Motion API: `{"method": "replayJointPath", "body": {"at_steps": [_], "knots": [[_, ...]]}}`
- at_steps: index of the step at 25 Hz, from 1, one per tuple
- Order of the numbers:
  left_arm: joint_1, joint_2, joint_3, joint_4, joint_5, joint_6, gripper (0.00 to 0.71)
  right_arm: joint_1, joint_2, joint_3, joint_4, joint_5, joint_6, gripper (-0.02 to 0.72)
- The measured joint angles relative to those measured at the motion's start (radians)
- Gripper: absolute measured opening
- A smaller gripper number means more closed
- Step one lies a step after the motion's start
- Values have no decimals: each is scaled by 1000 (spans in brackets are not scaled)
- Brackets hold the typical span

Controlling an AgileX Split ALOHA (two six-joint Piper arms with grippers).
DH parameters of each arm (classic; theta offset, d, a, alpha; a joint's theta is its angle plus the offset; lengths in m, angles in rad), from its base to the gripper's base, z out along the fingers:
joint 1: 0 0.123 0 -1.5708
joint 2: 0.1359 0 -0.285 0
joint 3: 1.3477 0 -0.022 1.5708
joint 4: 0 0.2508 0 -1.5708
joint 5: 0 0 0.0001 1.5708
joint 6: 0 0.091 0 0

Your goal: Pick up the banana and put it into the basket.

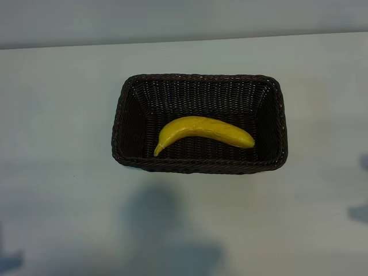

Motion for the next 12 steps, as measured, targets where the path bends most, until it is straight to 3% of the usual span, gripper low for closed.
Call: {"method": "replayJointPath", "body": {"at_steps": [12], "knots": [[0,0,0,0,0,2,560,0,-428,15,1,12,-3,515]]}}
